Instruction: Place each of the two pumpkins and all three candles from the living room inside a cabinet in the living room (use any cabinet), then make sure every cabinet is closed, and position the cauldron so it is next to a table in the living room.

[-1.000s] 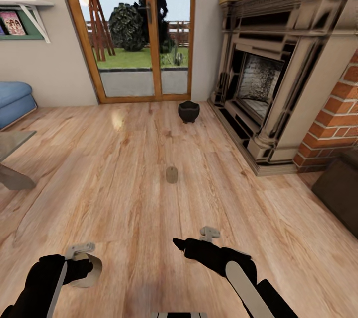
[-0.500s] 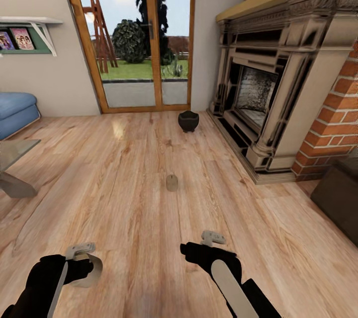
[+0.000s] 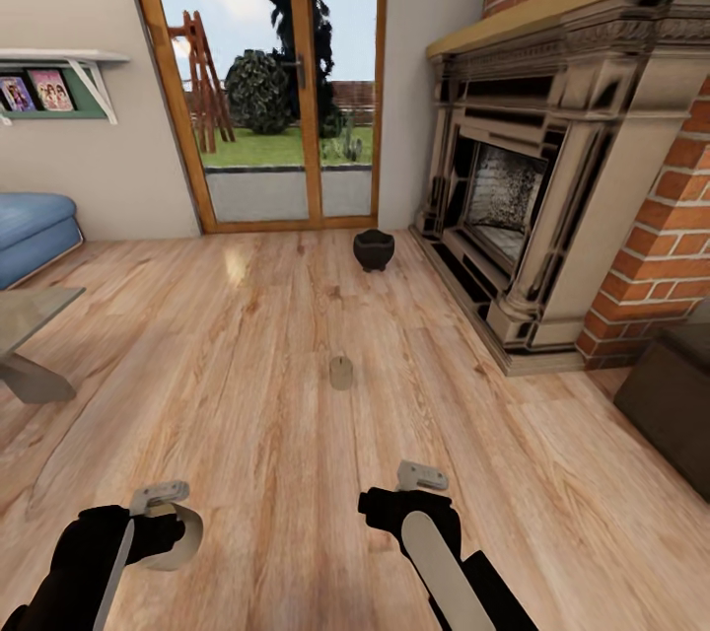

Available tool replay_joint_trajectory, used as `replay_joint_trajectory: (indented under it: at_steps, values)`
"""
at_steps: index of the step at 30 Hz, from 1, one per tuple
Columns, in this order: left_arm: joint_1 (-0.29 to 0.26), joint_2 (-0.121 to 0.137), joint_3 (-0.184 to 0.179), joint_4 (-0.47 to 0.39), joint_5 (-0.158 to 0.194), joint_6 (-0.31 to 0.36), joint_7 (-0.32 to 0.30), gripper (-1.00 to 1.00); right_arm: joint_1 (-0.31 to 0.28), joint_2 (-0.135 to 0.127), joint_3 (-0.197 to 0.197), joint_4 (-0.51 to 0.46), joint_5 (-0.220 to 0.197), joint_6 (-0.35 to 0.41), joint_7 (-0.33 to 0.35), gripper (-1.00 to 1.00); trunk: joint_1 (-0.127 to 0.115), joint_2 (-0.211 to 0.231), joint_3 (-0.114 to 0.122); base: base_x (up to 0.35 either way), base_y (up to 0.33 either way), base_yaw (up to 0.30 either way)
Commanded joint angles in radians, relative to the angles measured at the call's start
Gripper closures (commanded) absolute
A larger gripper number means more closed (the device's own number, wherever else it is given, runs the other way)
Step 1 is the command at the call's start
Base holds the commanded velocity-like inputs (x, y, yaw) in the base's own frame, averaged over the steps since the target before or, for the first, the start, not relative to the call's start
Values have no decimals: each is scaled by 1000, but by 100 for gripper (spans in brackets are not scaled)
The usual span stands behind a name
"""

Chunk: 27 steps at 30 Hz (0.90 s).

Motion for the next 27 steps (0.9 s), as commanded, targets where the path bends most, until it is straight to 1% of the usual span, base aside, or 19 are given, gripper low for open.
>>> replay_joint_trajectory:
  at_steps: [1, 8, 13, 17, 20, 23, 27]
  values:
    - [0, 0, 0, 0, 0, -1, 0, 100, 0, 0, 0, 0, 0, 0, 0, -100, -4, 7, 3, 0, 0, 0]
    - [0, 0, -1, 1, 0, -2, 1, 100, 0, 1, 1, 3, -1, 0, 1, -100, -31, 56, 25, 0, 0, 0]
    - [0, 1, -3, 2, -1, -13, -2, 100, 0, 1, 1, 5, -1, 0, 1, -100, -31, 56, 25, 0, 0, 0]
    - [0, 2, -4, 8, 0, -85, -3, 100, 0, 2, 11, 5, 1, 0, 2, -100, -31, 56, 25, 0, 17, 0]
    - [0, 3, 0, 30, 1, -113, -1, 100, 0, 2, 36, 5, 4, -1, 1, -100, -31, 56, 25, 0, 174, 0]
    - [0, 3, 1, 44, 0, -122, 0, 100, 0, 2, 52, 5, 7, -3, 1, -100, -31, 56, 25, 0, 227, 0]
    - [0, 3, -3, 50, 0, -129, 1, 100, 1, 2, 59, 6, 10, -3, -1, -100, -31, 56, 25, 9, 69, 0]
